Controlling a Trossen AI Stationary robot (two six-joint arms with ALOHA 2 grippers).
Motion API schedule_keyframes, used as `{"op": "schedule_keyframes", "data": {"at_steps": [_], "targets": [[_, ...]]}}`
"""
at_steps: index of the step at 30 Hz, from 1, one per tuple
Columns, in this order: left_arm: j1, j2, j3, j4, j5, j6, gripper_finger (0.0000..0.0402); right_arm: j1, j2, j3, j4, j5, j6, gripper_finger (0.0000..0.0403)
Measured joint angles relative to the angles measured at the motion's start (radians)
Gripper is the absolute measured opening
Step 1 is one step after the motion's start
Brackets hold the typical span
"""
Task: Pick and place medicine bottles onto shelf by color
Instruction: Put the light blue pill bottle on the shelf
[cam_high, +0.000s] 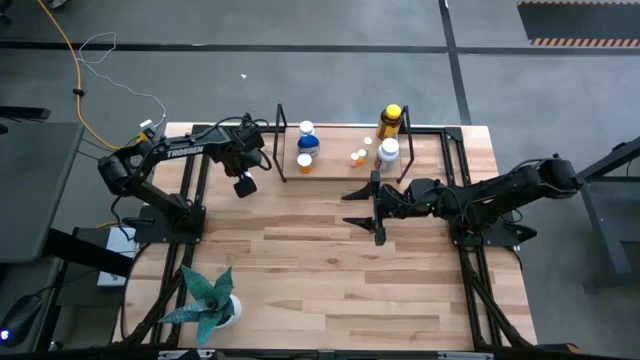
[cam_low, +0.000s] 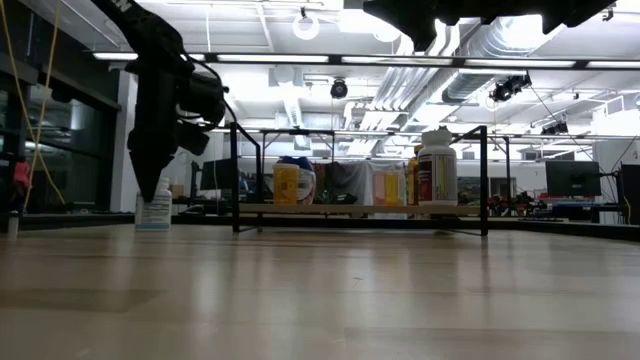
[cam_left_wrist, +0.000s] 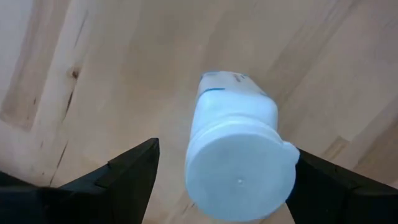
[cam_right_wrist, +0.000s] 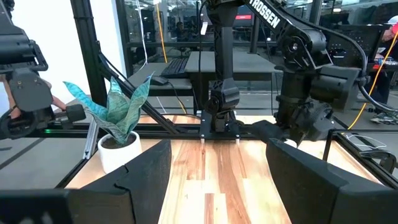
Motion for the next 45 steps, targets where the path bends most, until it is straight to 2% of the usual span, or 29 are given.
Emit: {"op": "schedule_keyframes", "data": {"at_steps": [14,18,24,26,29,33,39,42,45], "targets": [[-0.003,-0.021,0.000,0.024,-0.001,0.016,0.0288,0.000,0.000,0.000,0.000,0.000,0.004,0.0255],[-0.019,-0.021,0.000,0.032,0.001,0.025,0.0252,0.000,0.000,0.000,0.000,0.000,0.004,0.0255],[-0.057,-0.022,0.017,-0.021,0.003,0.026,0.0155,0.000,0.000,0.000,0.000,0.000,0.000,0.0255],[-0.071,-0.022,0.044,-0.066,0.012,0.015,0.0150,0.000,0.000,0.000,0.000,0.000,-0.002,0.0255],[-0.098,-0.022,0.092,-0.139,0.082,-0.013,0.0150,0.000,0.000,0.000,0.000,0.000,-0.003,0.0255],[-0.173,-0.023,0.159,-0.205,0.185,-0.072,0.0150,0.000,0.000,0.000,0.000,0.000,-0.003,0.0255],[-0.390,-0.023,0.266,-0.221,0.229,-0.165,0.0156,0.000,0.000,0.000,0.000,0.000,-0.003,0.0255],[-0.502,-0.012,0.344,-0.186,0.187,-0.188,0.0158,0.000,0.000,0.000,0.010,0.000,-0.003,0.0255],[-0.578,0.039,0.457,-0.195,0.062,-0.161,0.0159,0.000,0.000,0.000,0.029,0.000,-0.003,0.0255]]}}
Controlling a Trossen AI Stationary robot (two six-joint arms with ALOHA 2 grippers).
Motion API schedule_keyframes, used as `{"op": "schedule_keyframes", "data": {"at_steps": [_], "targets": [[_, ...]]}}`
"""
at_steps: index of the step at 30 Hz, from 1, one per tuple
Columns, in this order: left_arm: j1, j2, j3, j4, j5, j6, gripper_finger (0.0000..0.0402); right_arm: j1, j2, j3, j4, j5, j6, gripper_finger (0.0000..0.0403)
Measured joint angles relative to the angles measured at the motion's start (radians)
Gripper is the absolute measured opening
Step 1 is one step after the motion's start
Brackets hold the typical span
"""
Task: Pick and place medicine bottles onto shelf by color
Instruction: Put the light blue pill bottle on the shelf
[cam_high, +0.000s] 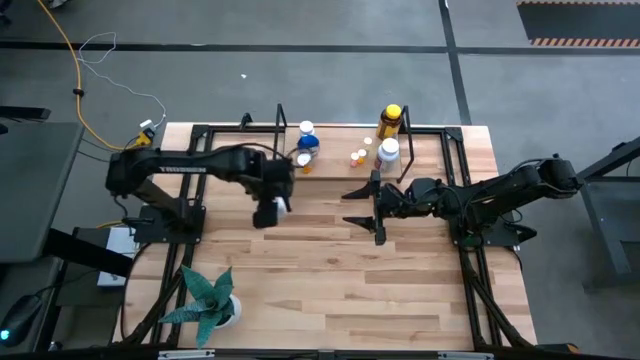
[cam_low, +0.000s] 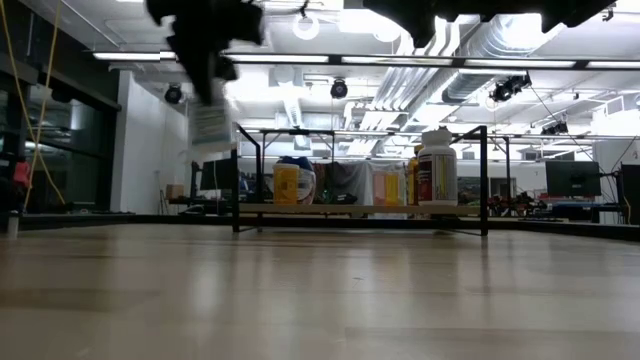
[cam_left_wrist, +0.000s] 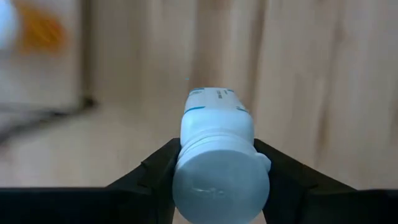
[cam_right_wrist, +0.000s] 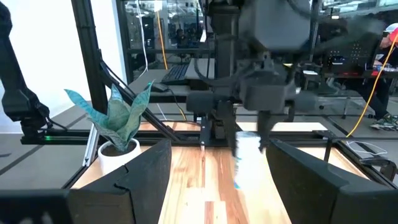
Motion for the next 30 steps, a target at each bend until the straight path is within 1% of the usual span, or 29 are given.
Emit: {"op": "schedule_keyframes", "data": {"at_steps": [3,8,12,16,19,22,26,30], "targets": [[-0.015,0.083,0.131,-0.003,-0.102,0.059,0.0160,0.000,0.000,0.000,0.009,0.000,0.000,0.0255],[0.039,0.287,0.363,-0.010,-0.146,0.184,0.0161,0.000,0.000,0.000,0.012,0.000,0.000,0.0255],[0.100,0.454,0.532,-0.002,-0.221,0.292,0.0162,0.001,0.000,0.000,0.012,0.000,-0.019,0.0255],[0.153,0.589,0.668,0.004,-0.240,0.333,0.0162,0.001,0.000,0.000,0.011,0.000,-0.019,0.0255],[0.183,0.658,0.719,0.008,-0.241,0.345,0.0162,0.001,0.000,0.000,0.011,0.000,-0.019,0.0255],[0.204,0.693,0.726,0.040,-0.220,0.352,0.0162,0.001,0.000,0.000,0.010,0.000,-0.019,0.0255],[0.229,0.718,0.726,0.061,-0.190,0.351,0.0162,0.001,0.000,0.000,0.010,0.000,-0.019,0.0255],[0.240,0.725,0.726,0.076,-0.186,0.350,0.0165,0.001,0.000,0.000,0.010,0.000,-0.019,0.0255]]}}
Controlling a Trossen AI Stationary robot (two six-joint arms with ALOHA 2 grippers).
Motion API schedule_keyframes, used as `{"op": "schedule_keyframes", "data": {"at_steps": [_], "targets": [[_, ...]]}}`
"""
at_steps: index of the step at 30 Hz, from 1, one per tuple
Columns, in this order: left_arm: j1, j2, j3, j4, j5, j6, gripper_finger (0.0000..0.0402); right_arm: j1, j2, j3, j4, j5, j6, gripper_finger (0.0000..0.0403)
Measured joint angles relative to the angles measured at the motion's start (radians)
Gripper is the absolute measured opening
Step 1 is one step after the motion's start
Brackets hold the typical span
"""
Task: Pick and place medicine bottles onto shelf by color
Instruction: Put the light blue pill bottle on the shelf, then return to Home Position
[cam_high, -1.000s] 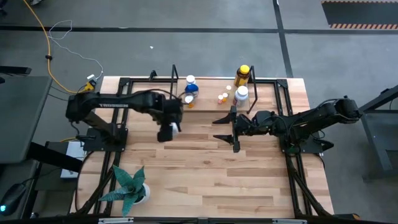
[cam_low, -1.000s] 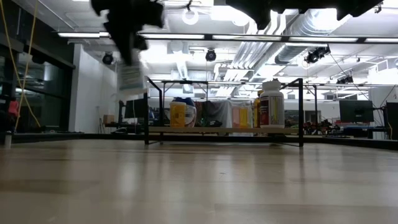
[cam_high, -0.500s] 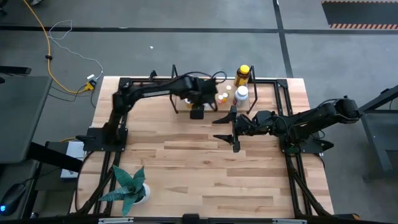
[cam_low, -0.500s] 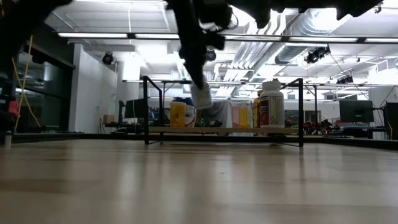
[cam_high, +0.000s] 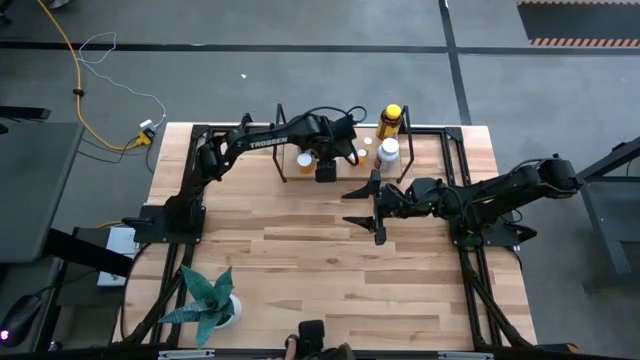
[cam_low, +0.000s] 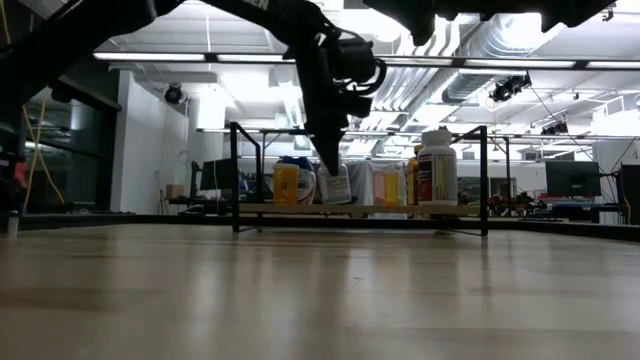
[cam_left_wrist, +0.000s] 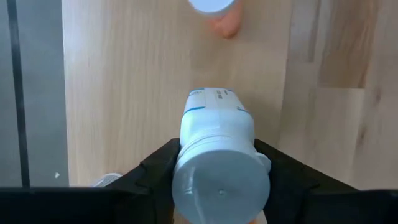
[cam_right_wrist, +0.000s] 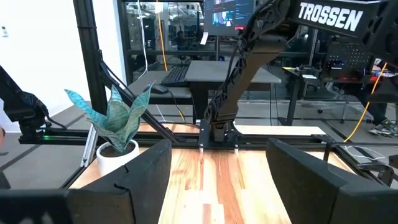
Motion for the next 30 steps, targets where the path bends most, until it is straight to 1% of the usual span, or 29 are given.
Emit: {"op": "schedule_keyframes", "data": {"at_steps": [6,16,21,26,30], "targets": [[-0.004,0.000,0.000,0.002,-0.001,-0.008,0.0184,0.000,0.000,0.000,0.000,0.000,0.000,0.0255],[-0.006,0.000,0.000,0.002,-0.008,-0.044,0.0246,0.000,0.000,0.000,0.000,0.000,0.000,0.0255],[-0.006,-0.001,0.001,-0.009,-0.023,-0.045,0.0270,0.000,0.000,0.000,0.000,0.000,0.000,0.0255],[-0.002,-0.005,0.062,-0.127,-0.077,-0.070,0.0278,0.000,0.000,0.000,0.000,0.000,0.000,0.0255],[0.000,-0.004,0.136,-0.255,-0.091,-0.109,0.0278,0.000,0.000,0.000,0.000,0.000,0.000,0.0255]]}}
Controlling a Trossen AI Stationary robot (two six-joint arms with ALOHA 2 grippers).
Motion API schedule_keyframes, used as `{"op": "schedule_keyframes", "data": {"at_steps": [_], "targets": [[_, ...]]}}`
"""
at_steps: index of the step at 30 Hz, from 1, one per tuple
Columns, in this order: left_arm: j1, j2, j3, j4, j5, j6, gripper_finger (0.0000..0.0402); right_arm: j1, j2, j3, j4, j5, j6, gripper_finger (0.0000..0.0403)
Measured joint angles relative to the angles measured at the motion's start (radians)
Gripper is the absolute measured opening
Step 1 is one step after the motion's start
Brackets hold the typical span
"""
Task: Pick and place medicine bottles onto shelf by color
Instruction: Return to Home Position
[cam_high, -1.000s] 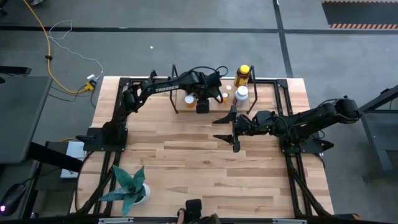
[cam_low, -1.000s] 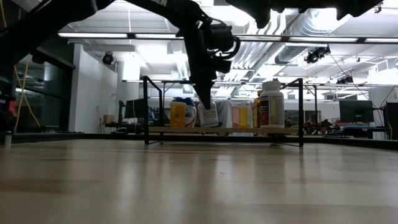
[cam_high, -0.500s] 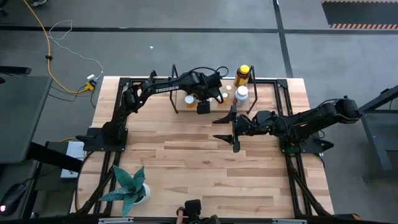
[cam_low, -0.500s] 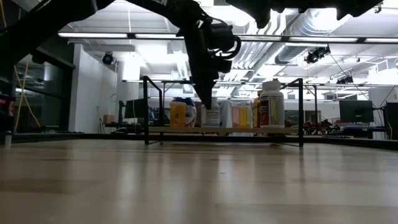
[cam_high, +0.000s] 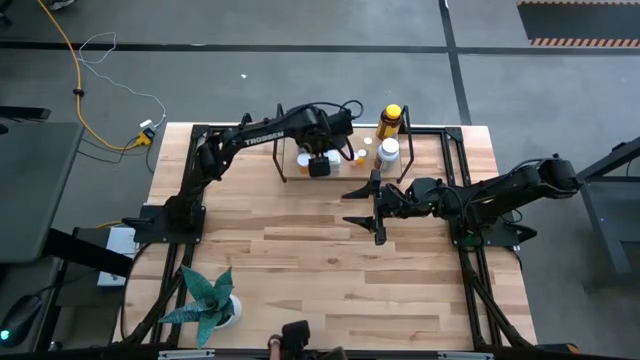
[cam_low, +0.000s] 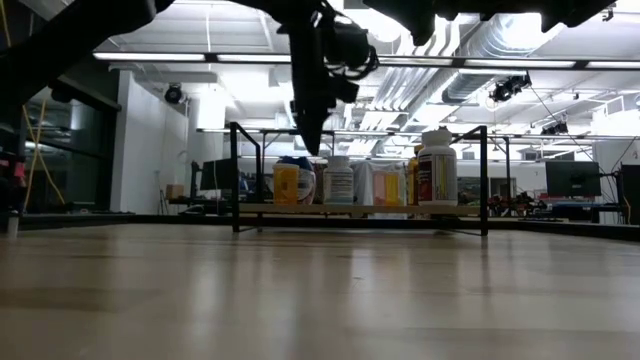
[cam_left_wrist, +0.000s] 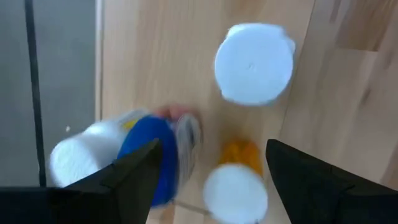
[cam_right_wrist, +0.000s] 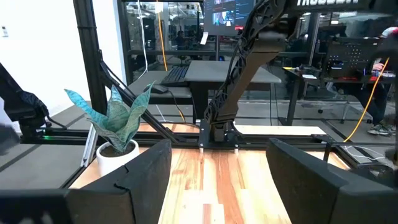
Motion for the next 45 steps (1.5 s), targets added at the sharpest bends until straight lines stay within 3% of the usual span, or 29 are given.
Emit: {"op": "schedule_keyframes", "data": {"at_steps": [4,10,16,21,29,45], "targets": [[0.004,-0.002,0.056,-0.090,-0.003,-0.059,0.0278,0.000,0.000,0.000,0.000,0.000,0.000,0.0255],[0.021,-0.084,0.059,-0.077,0.016,-0.152,0.0278,0.000,0.000,0.000,-0.011,0.000,0.000,0.0255],[0.008,-0.217,0.044,0.026,0.016,-0.215,0.0278,0.000,0.000,0.000,-0.011,0.000,0.000,0.0255],[-0.020,-0.373,-0.064,0.206,0.020,-0.224,0.0278,0.000,0.000,0.000,-0.013,0.000,0.002,0.0255],[-0.051,-0.686,-0.423,0.514,0.049,-0.198,0.0278,0.000,0.000,0.000,-0.016,0.000,0.023,0.0255],[-0.076,-1.305,-1.338,1.309,0.292,-0.236,0.0278,0.000,0.000,0.000,-0.019,0.000,0.023,0.0255]]}}
